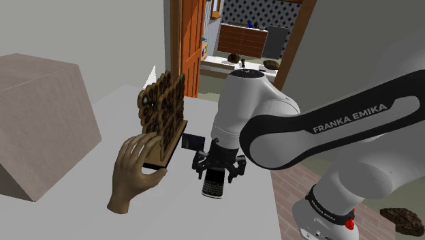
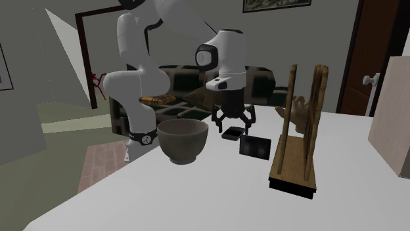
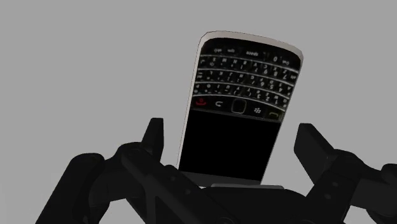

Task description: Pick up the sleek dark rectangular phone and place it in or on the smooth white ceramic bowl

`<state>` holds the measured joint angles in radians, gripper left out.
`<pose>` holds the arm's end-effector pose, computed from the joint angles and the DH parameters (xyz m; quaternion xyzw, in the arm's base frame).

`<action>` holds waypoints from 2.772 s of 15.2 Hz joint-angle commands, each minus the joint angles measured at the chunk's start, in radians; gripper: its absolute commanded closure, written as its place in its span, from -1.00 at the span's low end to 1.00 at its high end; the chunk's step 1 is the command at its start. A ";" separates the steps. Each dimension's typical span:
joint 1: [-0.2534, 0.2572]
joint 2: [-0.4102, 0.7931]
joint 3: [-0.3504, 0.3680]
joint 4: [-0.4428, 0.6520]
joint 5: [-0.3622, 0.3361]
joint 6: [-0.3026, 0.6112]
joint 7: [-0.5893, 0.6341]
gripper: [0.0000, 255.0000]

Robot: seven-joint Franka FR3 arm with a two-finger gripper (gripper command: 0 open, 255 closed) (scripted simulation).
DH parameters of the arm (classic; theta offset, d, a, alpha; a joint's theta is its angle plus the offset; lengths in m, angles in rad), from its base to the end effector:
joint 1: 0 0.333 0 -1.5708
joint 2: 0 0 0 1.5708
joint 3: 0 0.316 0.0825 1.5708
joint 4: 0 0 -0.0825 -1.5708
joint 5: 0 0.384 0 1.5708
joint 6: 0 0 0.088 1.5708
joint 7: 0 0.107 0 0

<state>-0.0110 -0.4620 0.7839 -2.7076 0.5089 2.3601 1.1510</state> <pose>0.2882 0.2601 0.3325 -0.9223 0.3851 0.0015 0.0316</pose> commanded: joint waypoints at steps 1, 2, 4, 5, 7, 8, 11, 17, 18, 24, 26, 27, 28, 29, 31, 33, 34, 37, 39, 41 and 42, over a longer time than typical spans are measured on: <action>-0.002 0.005 0.002 -0.002 0.000 0.007 -0.001 -1.00; -0.002 0.005 0.002 -0.002 0.000 0.008 -0.001 -1.00; -0.002 0.005 0.002 -0.002 0.000 0.008 -0.001 -1.00; -0.002 0.005 0.002 -0.002 0.000 0.008 -0.001 -1.00; -0.002 0.005 0.002 -0.002 0.000 0.007 -0.001 1.00; -0.002 0.005 0.002 -0.002 0.000 0.007 -0.001 1.00; -0.003 0.007 0.003 -0.001 -0.001 0.008 0.000 1.00; 0.002 -0.009 -0.006 0.003 0.000 -0.012 -0.002 1.00; 0.005 -0.022 -0.014 0.009 -0.001 -0.030 -0.002 1.00; 0.018 -0.090 -0.059 0.048 -0.012 -0.138 -0.003 1.00; 0.020 -0.109 -0.072 0.063 -0.017 -0.172 -0.003 1.00; 0.022 -0.118 -0.079 0.071 -0.020 -0.189 -0.002 1.00; 0.022 -0.127 -0.086 0.079 -0.023 -0.205 -0.002 1.00; 0.023 -0.135 -0.092 0.087 -0.026 -0.222 -0.001 1.00; 0.024 -0.150 -0.105 0.104 -0.032 -0.254 0.000 1.00; 0.024 -0.163 -0.117 0.122 -0.039 -0.285 0.001 1.00; 0.025 -0.170 -0.123 0.131 -0.042 -0.300 0.002 1.00; 0.024 -0.186 -0.141 0.160 -0.053 -0.346 0.005 1.00; 0.023 -0.195 -0.151 0.180 -0.060 -0.375 0.007 1.00; 0.023 -0.203 -0.162 0.201 -0.067 -0.404 0.009 1.00; 0.022 -0.206 -0.167 0.212 -0.070 -0.418 0.010 1.00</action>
<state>0.0132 -0.6674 0.6215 -2.5092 0.4434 1.9563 1.1600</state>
